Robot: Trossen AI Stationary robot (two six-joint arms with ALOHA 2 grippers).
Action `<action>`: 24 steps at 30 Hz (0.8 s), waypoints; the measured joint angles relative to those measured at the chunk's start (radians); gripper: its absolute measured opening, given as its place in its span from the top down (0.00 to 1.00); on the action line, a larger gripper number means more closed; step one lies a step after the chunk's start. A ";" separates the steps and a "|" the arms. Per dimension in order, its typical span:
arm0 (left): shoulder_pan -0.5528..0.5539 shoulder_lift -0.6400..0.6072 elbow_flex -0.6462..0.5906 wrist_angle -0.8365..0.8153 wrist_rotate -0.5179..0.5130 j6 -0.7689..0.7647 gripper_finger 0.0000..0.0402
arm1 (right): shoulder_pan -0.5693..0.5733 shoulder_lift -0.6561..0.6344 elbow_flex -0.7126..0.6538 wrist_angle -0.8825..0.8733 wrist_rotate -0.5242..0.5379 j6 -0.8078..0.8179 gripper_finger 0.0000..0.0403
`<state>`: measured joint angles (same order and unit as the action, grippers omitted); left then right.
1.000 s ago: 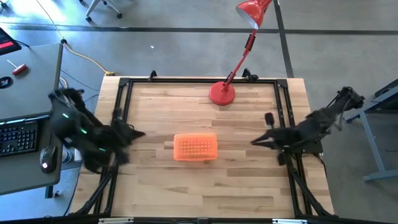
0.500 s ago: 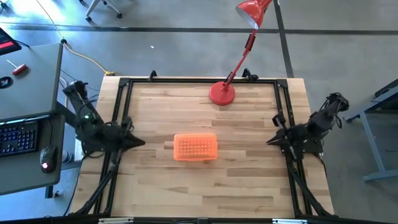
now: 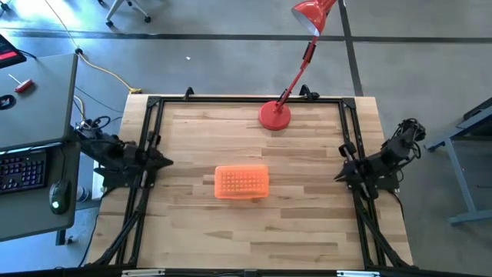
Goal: Pick & place school supplies into a supply box
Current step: Return to Home Position
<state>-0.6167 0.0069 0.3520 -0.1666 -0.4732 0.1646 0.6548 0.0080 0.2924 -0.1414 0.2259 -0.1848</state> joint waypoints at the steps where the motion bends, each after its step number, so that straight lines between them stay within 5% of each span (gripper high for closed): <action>1: 0.011 0.001 -0.006 -0.006 0.021 -0.006 0.89 | 0.000 -0.004 0.000 0.000 -0.005 0.000 1.00; 8: 0.092 0.002 -0.119 0.030 0.047 -0.020 0.89 | -0.001 0.003 -0.082 0.119 0.114 -0.003 1.00; 24: 0.354 0.000 -0.282 0.164 0.183 -0.076 0.89 | -0.013 -0.002 -0.171 0.228 0.131 -0.025 1.00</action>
<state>-0.2624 0.0070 0.0695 -0.0024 -0.2904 0.0887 0.6421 0.0063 0.1219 0.0862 0.3569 -0.2099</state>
